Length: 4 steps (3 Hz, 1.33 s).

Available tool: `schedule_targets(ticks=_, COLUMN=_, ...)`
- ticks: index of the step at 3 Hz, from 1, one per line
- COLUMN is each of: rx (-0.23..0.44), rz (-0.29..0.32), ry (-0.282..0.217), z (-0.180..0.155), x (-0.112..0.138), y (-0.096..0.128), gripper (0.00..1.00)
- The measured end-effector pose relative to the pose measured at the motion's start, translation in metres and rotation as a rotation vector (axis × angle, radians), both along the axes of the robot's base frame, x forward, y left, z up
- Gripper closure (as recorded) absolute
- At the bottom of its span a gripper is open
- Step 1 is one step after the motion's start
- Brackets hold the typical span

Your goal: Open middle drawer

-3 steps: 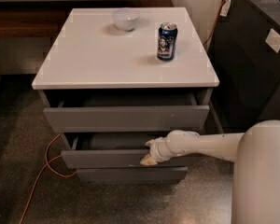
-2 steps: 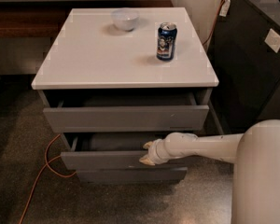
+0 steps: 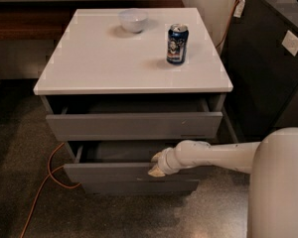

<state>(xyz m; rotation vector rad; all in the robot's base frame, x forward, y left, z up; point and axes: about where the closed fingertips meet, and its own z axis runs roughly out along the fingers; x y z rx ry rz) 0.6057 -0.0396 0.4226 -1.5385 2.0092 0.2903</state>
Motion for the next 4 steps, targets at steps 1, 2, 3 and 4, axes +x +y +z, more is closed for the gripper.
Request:
schedule_targets(ticks=1, rx=0.000, rz=0.000, ry=0.000, z=0.0000, x=0.0000, y=0.0000, gripper=1.00)
schedule_targets(ticks=2, rx=0.000, rz=0.000, ry=0.000, z=0.0000, x=-0.0001, y=0.0000, gripper=0.82)
schedule_targets(ticks=3, rx=0.000, rz=0.000, ry=0.000, z=0.0000, x=-0.0002, y=0.0001, gripper=0.51)
schedule_targets(ticks=4, rx=0.000, rz=0.000, ry=0.000, z=0.0000, x=-0.0002, y=0.0001, gripper=0.28)
